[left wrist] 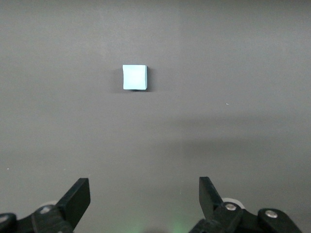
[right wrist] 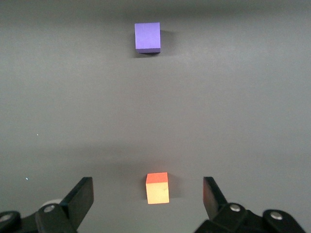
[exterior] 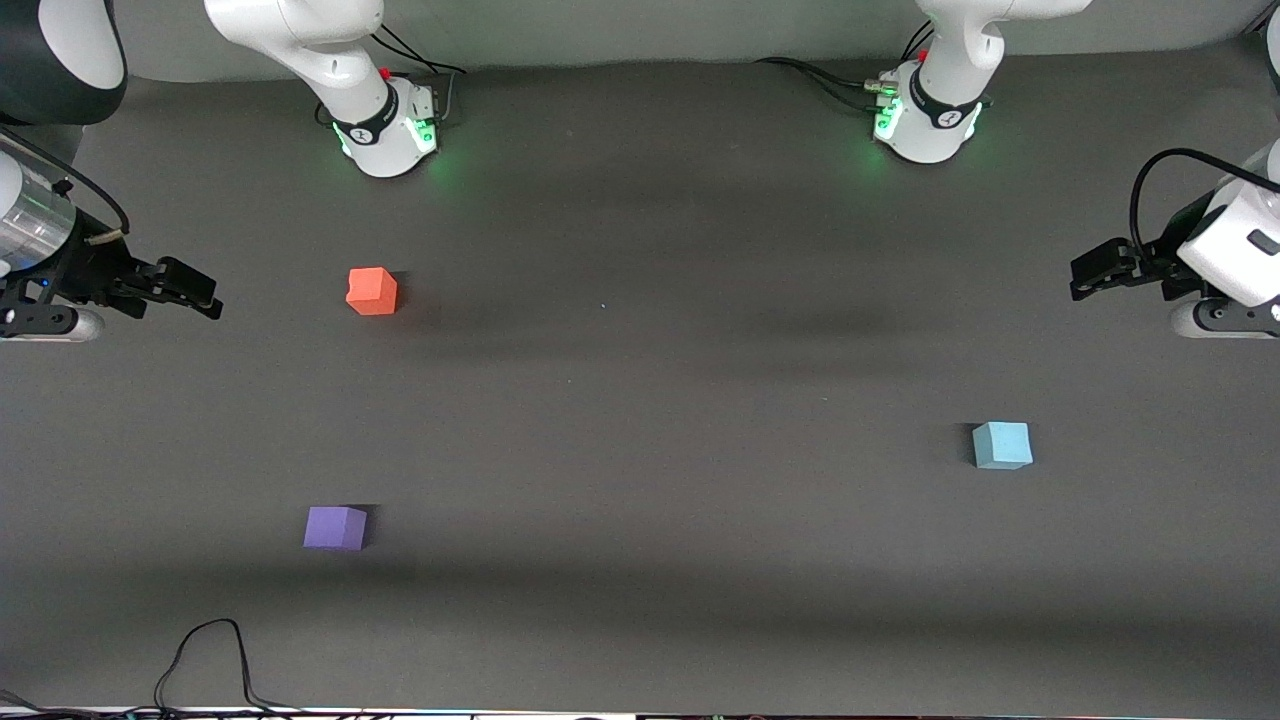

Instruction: Place blue block between orange and purple blocks

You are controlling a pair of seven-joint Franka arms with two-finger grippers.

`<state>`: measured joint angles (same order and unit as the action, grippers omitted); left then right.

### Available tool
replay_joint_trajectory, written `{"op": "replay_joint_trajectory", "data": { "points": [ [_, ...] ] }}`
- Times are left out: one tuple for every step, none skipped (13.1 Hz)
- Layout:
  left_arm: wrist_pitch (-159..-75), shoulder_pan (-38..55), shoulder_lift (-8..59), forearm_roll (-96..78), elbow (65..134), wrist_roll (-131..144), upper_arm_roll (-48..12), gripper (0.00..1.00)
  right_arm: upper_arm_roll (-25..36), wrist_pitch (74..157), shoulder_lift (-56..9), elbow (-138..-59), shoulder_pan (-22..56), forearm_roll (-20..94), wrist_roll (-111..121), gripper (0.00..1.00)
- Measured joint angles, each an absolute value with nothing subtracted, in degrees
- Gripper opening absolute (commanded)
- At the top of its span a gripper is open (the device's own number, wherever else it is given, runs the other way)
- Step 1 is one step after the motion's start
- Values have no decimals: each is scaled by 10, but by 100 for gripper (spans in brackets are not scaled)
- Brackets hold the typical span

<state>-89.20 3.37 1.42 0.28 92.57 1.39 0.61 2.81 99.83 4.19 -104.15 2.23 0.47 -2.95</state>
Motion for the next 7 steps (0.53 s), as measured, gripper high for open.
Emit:
{"op": "replay_joint_trajectory", "data": {
  "points": [
    [-891, 34, 14, 3, 926, 14, 6, 100, 28, 1000, 42, -1045, 22, 5, -29, 100],
    [-891, 34, 14, 3, 926, 14, 6, 100, 28, 1001, 43, -1048, 22, 5, -29, 100],
    [-889, 34, 14, 3, 926, 14, 6, 100, 28, 1003, 46, -1052, 22, 5, -29, 100],
    [-886, 34, 14, 3, 926, 14, 6, 100, 28, 1004, 49, -1056, 22, 5, -29, 100],
    [-884, 33, 14, 3, 926, 13, 7, 100, 28, 1005, 53, -1059, 22, 4, -29, 100],
    [-883, 31, 14, 3, 927, 6, 7, 100, 28, 1005, 55, -1061, 22, 4, -29, 100],
    [-882, 25, 14, 3, 928, -11, 7, 100, 28, 1006, 58, -1064, 22, 4, -29, 100]
  ]
}}
